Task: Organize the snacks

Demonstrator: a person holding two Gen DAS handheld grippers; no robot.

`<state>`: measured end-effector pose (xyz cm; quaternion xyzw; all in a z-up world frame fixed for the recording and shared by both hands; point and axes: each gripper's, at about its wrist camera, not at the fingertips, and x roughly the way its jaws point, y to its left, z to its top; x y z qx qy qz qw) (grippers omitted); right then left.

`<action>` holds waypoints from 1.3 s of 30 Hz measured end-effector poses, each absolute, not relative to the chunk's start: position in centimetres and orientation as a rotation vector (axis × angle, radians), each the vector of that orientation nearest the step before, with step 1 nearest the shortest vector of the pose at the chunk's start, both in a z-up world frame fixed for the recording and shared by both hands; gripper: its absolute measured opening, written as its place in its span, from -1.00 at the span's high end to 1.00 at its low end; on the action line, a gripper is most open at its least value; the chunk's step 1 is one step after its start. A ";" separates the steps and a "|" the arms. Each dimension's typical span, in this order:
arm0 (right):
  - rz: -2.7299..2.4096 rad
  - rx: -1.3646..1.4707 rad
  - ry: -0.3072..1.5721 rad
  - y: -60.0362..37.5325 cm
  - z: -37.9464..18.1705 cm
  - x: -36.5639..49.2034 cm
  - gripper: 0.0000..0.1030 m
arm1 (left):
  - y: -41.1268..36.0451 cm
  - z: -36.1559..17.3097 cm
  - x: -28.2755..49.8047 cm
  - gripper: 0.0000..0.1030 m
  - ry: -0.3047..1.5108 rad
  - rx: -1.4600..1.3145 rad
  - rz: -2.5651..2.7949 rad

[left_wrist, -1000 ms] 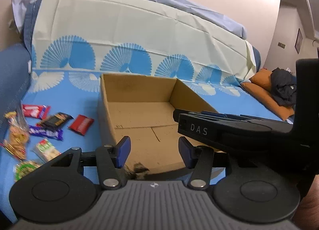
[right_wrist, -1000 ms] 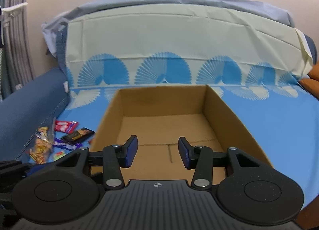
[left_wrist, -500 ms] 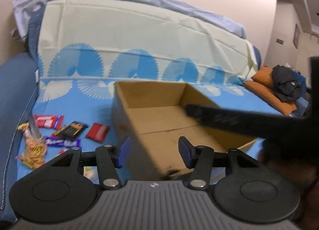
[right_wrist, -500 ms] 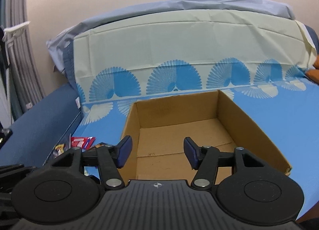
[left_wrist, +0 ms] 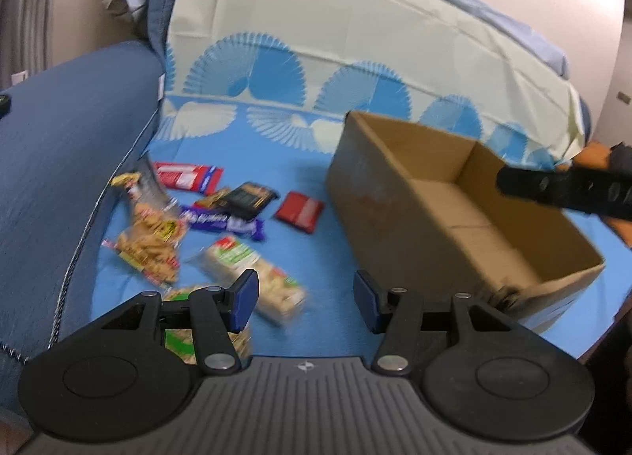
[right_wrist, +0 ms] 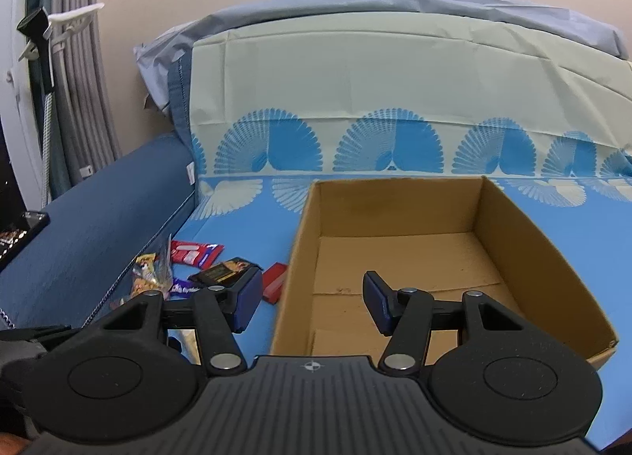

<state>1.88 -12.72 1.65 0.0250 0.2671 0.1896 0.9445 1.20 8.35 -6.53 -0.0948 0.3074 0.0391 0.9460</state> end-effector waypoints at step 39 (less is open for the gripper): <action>0.673 -0.085 0.660 -1.4 -3.4 5.2 -0.33 | 14.0 -12.6 4.1 -0.54 0.897 -0.347 0.391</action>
